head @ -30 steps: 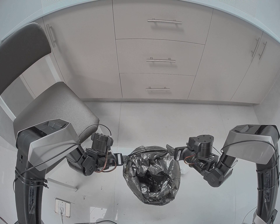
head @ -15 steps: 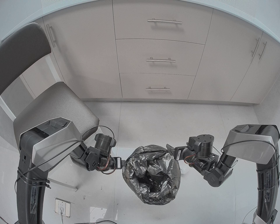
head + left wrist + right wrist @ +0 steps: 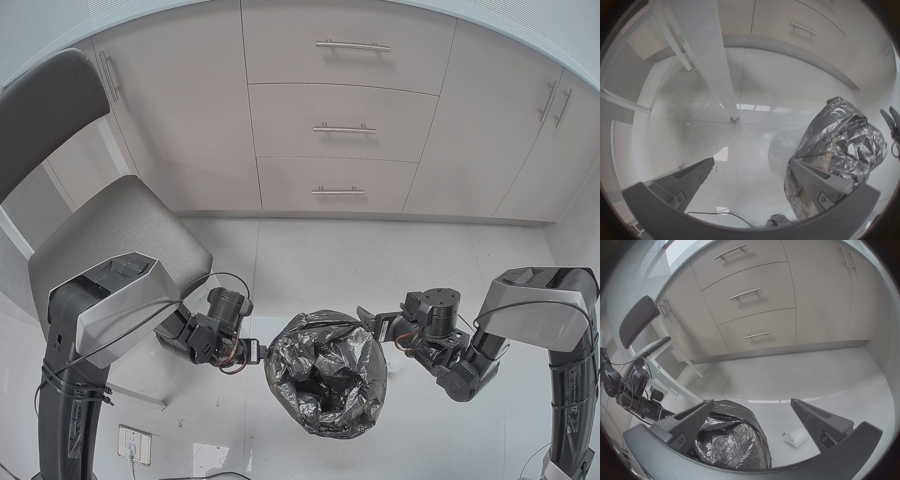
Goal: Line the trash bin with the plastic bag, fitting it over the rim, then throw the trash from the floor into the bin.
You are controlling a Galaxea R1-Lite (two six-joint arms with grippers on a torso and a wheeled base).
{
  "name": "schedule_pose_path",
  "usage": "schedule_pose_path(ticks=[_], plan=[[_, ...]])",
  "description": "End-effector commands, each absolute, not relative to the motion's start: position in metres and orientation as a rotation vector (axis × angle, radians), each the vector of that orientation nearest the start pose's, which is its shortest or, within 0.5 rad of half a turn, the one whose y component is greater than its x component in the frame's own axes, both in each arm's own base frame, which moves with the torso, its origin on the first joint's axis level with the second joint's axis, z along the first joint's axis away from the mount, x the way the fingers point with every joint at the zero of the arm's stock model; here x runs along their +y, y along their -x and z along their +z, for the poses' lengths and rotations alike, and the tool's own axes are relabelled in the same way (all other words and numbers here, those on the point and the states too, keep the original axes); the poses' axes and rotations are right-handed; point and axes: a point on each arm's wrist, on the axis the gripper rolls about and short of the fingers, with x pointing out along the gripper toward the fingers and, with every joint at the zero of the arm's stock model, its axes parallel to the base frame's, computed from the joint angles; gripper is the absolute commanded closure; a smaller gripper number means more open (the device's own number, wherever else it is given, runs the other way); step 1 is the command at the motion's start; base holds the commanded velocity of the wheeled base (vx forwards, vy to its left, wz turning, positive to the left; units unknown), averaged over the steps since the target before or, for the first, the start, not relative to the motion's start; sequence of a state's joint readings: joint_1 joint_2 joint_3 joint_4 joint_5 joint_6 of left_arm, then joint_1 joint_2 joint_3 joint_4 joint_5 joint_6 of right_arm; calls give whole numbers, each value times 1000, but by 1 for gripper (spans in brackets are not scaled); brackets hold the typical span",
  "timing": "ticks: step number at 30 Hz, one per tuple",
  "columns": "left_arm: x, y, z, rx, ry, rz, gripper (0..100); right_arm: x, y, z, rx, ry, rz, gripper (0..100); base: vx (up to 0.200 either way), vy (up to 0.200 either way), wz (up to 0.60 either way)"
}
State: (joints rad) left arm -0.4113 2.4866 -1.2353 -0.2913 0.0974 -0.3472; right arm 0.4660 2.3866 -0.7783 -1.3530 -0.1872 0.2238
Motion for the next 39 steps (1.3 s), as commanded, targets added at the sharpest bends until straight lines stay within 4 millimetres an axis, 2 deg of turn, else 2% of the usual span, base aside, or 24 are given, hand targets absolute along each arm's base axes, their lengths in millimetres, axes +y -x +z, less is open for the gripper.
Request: schedule_pose_path(ticks=[1, 4, 5, 8, 9, 10, 13, 15, 18, 25, 32, 39], plan=[[-168, -389, -40, 952, 116, -110, 0, 170, -346, 2, 274, -138, 249, 0, 0, 0, 0], [-169, -391, -32, 925, 187, -89, 0, 170, -346, 3, 273, -139, 249, 0, 0, 0, 0], [-171, -391, -14, 877, 253, -82, 0, 169, -346, 4, 270, -140, 249, 0, 0, 0, 0], [-166, -389, 20, 807, 301, -86, 0, 169, -345, 9, 254, -146, 251, 0, 0, 0, 0], [-166, -389, 20, 807, 301, -86, 0, 169, -345, 9, 254, -146, 251, 0, 0, 0, 0], [-158, -390, 34, 778, 319, -77, 0, 168, -343, 11, 251, -145, 252, 0, 0, 0, 0], [-143, -394, 46, 745, 335, -54, 0, 168, -343, 12, 250, -146, 252, 0, 0, 0, 0], [-138, -395, 49, 734, 343, -47, 0, 168, -344, 14, 244, -148, 253, 0, 0, 0, 0], [-143, -391, 48, 747, 338, -61, 0, 166, -344, 18, 235, -151, 252, 0, 0, 0, 0], [-182, -359, 46, 804, 290, -180, 0, 167, -343, 18, 237, -152, 255, 0, 0, 0, 0], [-196, -349, 43, 824, 271, -213, 0, 168, -343, 19, 235, -153, 257, 0, 0, 0, 0], [-214, -339, 19, 859, 197, -214, 0, 168, -343, 19, 236, -152, 258, 0, 0, 0, 0]])
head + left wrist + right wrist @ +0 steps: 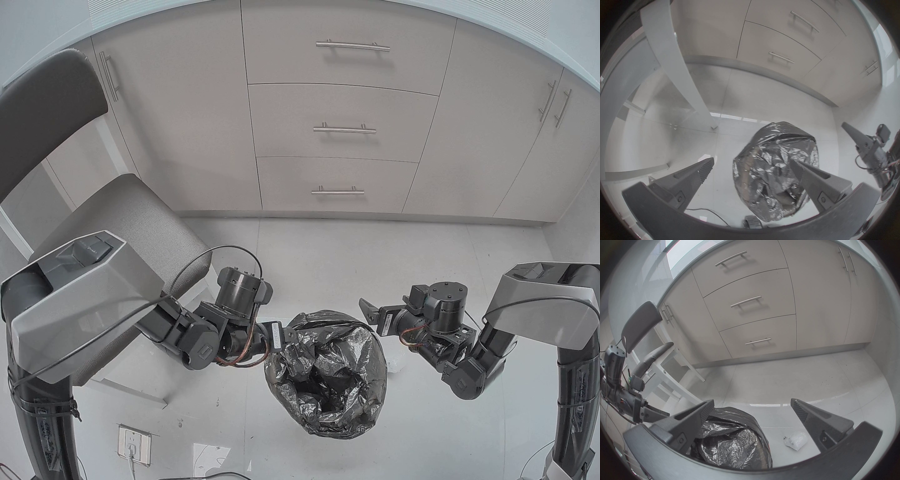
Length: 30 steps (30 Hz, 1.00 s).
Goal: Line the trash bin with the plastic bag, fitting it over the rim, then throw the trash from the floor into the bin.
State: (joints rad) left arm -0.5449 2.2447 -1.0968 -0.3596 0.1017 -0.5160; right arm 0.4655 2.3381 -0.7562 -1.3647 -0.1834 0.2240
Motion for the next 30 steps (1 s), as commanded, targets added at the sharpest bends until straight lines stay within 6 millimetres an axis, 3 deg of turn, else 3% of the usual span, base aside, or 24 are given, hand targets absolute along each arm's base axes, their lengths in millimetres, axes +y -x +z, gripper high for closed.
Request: schedule_pose_path(ticks=[1, 9, 17, 30], plan=[[-219, -338, 11, 847, 173, -203, 0, 168, -343, 19, 236, -152, 258, 0, 0, 0, 0], [-241, -330, -24, 730, 9, -232, 0, 168, -343, 17, 239, -152, 259, 0, 0, 0, 0], [-251, -324, -32, 729, -22, -265, 0, 168, -343, 18, 236, -153, 260, 0, 0, 0, 0], [-257, -337, -65, 708, -157, -166, 0, 168, -343, 19, 235, -153, 260, 0, 0, 0, 0]])
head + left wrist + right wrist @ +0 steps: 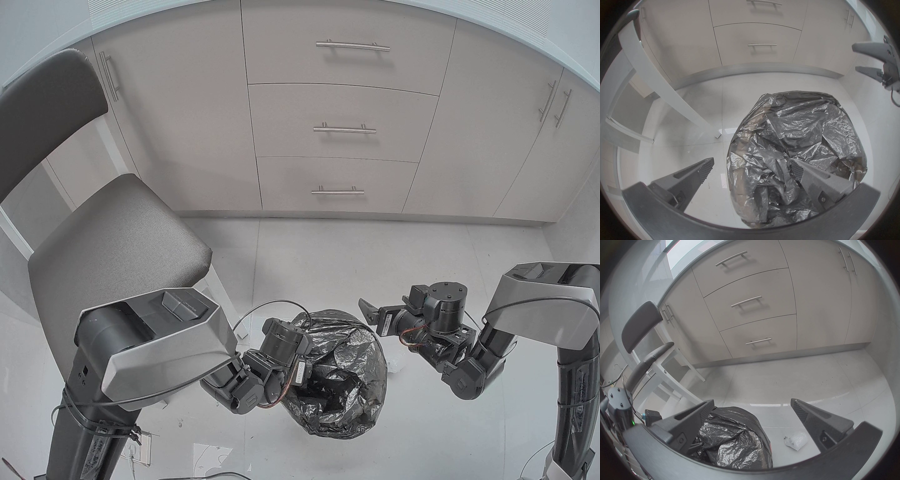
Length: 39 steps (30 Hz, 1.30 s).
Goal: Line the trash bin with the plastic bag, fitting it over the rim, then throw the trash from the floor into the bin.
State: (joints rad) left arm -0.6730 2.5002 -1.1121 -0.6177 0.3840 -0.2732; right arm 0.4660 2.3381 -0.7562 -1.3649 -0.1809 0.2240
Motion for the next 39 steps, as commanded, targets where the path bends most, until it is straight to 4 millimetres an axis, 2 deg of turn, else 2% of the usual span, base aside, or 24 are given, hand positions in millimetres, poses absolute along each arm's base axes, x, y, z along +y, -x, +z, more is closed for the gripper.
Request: schedule_pose_path(ticks=[1, 12, 16, 17, 18, 23, 28, 31, 32, 34, 39], plan=[[-257, -338, -65, 704, -157, -165, 0, 168, -343, 19, 235, -153, 260, 0, 0, 0, 0], [-257, -337, -56, 687, -157, -168, 0, 168, -342, 18, 236, -153, 260, 0, 0, 0, 0], [-254, -331, -16, 635, -106, -175, 0, 168, -342, 19, 235, -153, 260, 0, 0, 0, 0], [-253, -331, -15, 632, -104, -174, 0, 168, -342, 19, 235, -153, 260, 0, 0, 0, 0], [-252, -326, 3, 608, -90, -181, 0, 168, -342, 19, 235, -153, 260, 0, 0, 0, 0], [-248, -322, 33, 560, -61, -193, 0, 168, -343, 19, 235, -153, 260, 0, 0, 0, 0], [-248, -332, 35, 540, -42, -182, 0, 168, -343, 19, 234, -154, 260, 0, 0, 0, 0], [-248, -342, 26, 544, -39, -166, 0, 168, -343, 19, 234, -154, 260, 0, 0, 0, 0], [-244, -350, 15, 558, -42, -147, 0, 168, -343, 19, 234, -154, 260, 0, 0, 0, 0], [-241, -353, 10, 569, -45, -143, 0, 168, -343, 20, 231, -155, 260, 0, 0, 0, 0], [-237, -357, 13, 584, -20, -199, 0, 168, -343, 20, 220, -156, 260, 0, 0, 0, 0]])
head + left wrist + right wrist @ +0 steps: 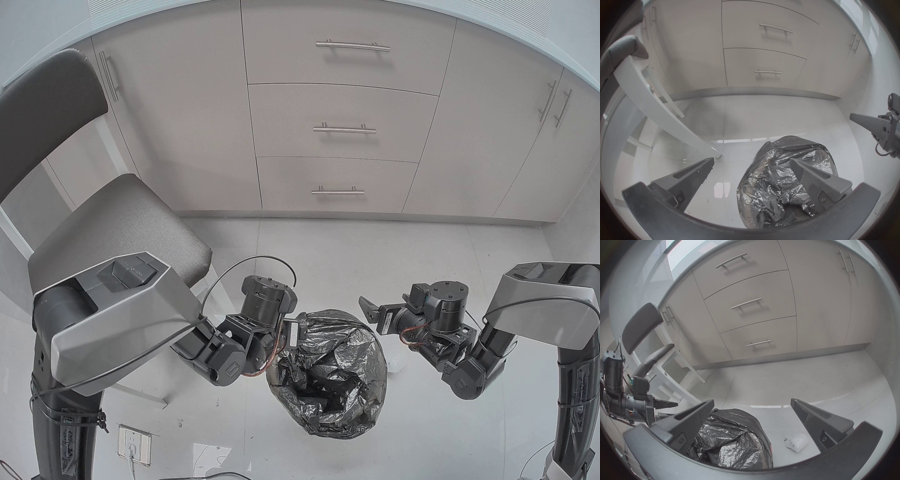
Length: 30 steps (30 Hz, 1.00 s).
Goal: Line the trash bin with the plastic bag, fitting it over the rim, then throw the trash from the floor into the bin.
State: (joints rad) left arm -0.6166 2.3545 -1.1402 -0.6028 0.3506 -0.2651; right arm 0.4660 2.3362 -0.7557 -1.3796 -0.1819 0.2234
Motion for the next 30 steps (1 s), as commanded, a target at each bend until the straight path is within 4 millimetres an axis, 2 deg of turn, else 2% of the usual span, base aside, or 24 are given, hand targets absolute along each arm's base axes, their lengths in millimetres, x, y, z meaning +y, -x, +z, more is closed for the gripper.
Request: schedule_pose_path(ticks=[1, 9, 15, 24, 30], plan=[[-239, -358, 14, 589, -17, -226, 0, 168, -343, 20, 220, -156, 260, 0, 0, 0, 0], [-251, -371, 10, 603, -40, -251, 0, 168, -342, 20, 219, -159, 260, 0, 0, 0, 0], [-256, -380, -6, 621, -91, -258, 0, 168, -342, 20, 219, -159, 260, 0, 0, 0, 0], [-256, -384, -13, 633, -104, -255, 0, 168, -342, 20, 219, -159, 262, 0, 0, 0, 0], [-253, -397, -16, 648, -102, -232, 0, 168, -342, 20, 219, -159, 262, 0, 0, 0, 0]])
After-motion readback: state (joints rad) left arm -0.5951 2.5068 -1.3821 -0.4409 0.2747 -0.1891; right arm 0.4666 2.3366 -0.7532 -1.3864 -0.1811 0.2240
